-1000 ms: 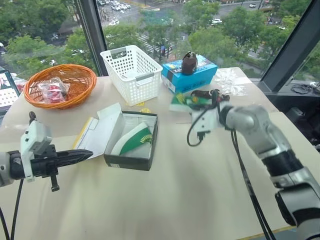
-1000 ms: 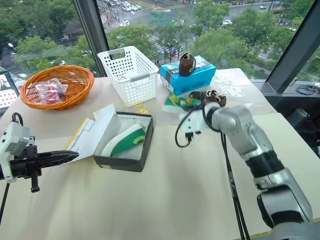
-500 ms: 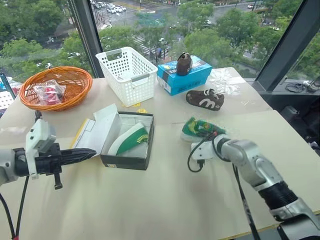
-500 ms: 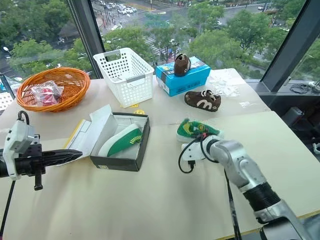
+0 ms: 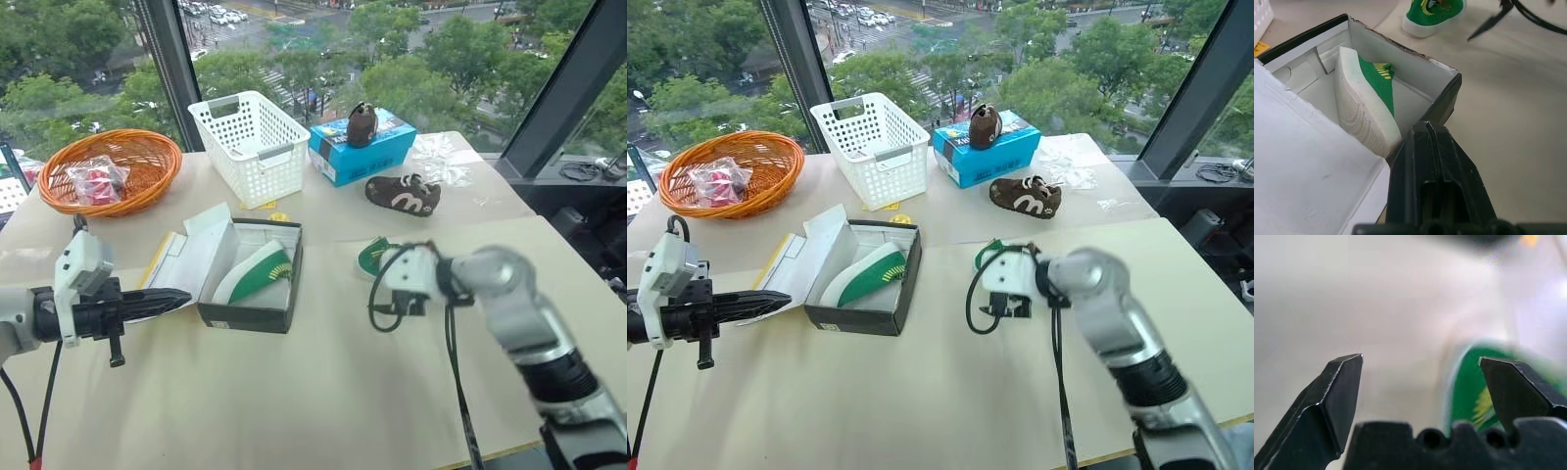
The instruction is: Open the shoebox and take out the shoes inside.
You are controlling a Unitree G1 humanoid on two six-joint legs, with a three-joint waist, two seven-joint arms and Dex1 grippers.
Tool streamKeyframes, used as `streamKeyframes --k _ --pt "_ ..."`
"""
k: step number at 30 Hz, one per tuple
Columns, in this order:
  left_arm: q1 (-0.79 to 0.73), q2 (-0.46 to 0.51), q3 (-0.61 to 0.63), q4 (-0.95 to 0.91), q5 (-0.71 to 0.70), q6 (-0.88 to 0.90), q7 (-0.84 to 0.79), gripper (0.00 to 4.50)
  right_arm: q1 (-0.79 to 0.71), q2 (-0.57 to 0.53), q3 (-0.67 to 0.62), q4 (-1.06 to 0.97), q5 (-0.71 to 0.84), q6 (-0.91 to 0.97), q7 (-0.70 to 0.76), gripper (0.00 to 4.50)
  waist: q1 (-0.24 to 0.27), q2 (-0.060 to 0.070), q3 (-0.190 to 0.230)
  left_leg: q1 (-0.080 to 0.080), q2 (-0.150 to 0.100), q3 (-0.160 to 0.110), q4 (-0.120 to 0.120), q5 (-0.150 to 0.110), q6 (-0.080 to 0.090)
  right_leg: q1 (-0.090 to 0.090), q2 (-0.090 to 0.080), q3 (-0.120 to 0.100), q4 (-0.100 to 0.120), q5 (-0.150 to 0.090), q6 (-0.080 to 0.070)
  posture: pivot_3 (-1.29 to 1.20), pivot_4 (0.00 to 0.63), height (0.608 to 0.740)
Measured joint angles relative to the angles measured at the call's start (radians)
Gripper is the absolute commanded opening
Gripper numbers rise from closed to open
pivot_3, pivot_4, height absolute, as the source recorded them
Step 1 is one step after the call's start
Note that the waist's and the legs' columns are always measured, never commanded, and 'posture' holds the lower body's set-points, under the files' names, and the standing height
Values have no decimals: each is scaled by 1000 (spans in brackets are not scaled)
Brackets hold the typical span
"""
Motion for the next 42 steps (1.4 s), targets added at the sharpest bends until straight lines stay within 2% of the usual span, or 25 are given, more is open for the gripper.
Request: streamKeyframes --k 3,6,8,13,19,21,26,33,38,42 --pt "-1 0 0 0 0 0 5 0 -160 35 -18 42 80 -13 20 4490 -2 0 0 0 1 0 0 0 0 0 1 0 0 0 0 0 150 731" --pt "-5 -1 -2 -5 0 -1 11 0 -360 153 24 200 109 -113 4 4490 -8 0 0 1 1 0 0 0 -1 -1 3 1 1 1 -2 0 150 731" --pt "-4 -2 -1 -4 0 -1 16 0 -430 221 70 282 110 -200 5 4490 -5 0 0 1 3 0 0 1 -1 0 4 0 1 1 -3 0 150 731" --pt "8 -9 4 -16 -1 -1 24 0 -507 372 240 616 58 -479 -7 4490 0 1 0 -1 1 1 0 1 -1 -1 0 -1 0 5 -10 0 150 731" --pt "57 -19 43 -45 -3 4 44 0 -625 465 326 974 -16 -775 -32 4490 -3 1 0 -2 1 1 0 1 -2 -1 -1 0 -1 5 -8 0 150 731" --pt "69 -27 57 -61 -5 6 51 0 -656 494 337 1058 -36 -833 -51 4490 -4 1 1 -2 1 1 0 4 -7 -1 -1 -1 -1 5 -8 0 150 731" --pt "104 -32 87 -92 -19 11 68 0 -722 580 363 1277 -111 -957 -129 4490 -8 1 1 -2 2 1 -1 4 -7 -1 0 -1 -1 5 -9 0 150 731" --pt "127 -34 109 -115 -40 29 88 0 -769 684 396 1480 -215 -1009 -231 4490 -8 1 1 -1 2 0 -1 3 -6 -1 -1 -1 0 4 -9 0 150 731" --pt "128 -34 119 -117 -41 36 97 0 -778 699 393 1520 -228 -1011 -236 3165 -8 1 1 0 2 0 -1 3 -5 0 -1 0 1 5 -9 0 150 731" --pt "128 -34 119 -119 -41 43 97 0 -777 700 380 1530 -228 -1018 -250 1751 -7 1 1 0 3 -1 -1 3 -5 0 0 -1 2 4 -9 0 150 731"
